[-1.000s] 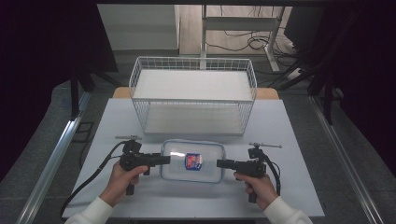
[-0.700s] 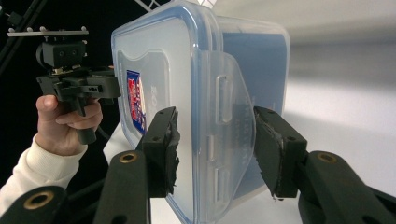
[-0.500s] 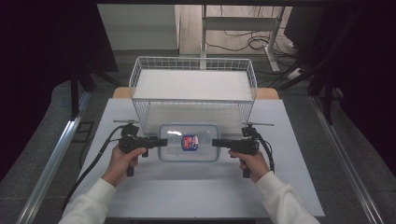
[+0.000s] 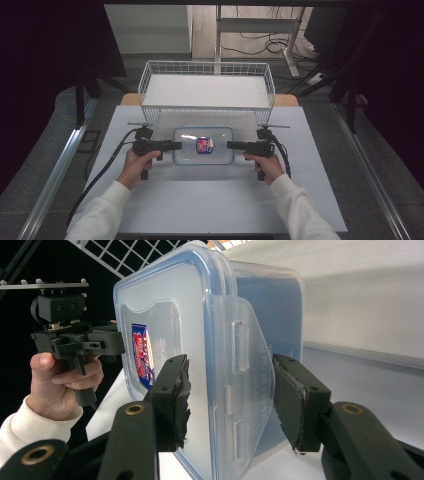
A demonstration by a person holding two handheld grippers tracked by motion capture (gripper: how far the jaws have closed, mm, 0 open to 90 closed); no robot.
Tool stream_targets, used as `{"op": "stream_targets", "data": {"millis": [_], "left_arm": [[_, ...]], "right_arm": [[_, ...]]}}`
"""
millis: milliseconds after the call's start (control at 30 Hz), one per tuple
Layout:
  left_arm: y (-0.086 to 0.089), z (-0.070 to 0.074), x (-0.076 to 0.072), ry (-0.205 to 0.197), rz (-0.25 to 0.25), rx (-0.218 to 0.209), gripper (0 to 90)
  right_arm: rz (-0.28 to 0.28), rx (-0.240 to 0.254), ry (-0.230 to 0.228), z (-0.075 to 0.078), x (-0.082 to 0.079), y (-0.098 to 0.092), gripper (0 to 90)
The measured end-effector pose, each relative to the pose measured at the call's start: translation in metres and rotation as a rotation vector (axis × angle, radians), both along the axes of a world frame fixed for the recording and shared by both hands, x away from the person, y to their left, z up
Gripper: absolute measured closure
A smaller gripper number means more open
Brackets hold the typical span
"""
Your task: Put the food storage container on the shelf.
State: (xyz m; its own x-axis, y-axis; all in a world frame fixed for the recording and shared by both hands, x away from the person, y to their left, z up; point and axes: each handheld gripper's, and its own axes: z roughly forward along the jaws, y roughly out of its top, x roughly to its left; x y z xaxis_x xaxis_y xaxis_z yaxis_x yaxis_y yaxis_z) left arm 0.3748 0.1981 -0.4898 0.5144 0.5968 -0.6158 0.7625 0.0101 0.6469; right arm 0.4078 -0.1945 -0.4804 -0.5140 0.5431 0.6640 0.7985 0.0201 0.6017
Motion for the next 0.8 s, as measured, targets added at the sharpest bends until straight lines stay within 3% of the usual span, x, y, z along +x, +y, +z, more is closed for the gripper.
{"op": "stream_targets", "data": {"millis": [367,467,733,800], "left_arm": [[0.002,-0.012,0.015,0.029,-0.002,-0.002,49.1],[0.003,-0.015,0.019,0.033,-0.008,0.002,48.8],[0.005,-0.020,0.025,0.050,0.001,-0.021,48.5],[0.005,-0.021,0.027,0.062,0.011,-0.033,48.5]], "right_arm": [[-0.041,0.001,0.017,-0.013,0.010,0.003,50.2],[-0.051,0.005,0.040,-0.017,0.013,0.004,50.2],[-0.083,0.022,0.043,-0.020,0.016,0.006,50.0],[-0.114,0.036,0.075,-0.022,0.018,0.006,49.7]]}}
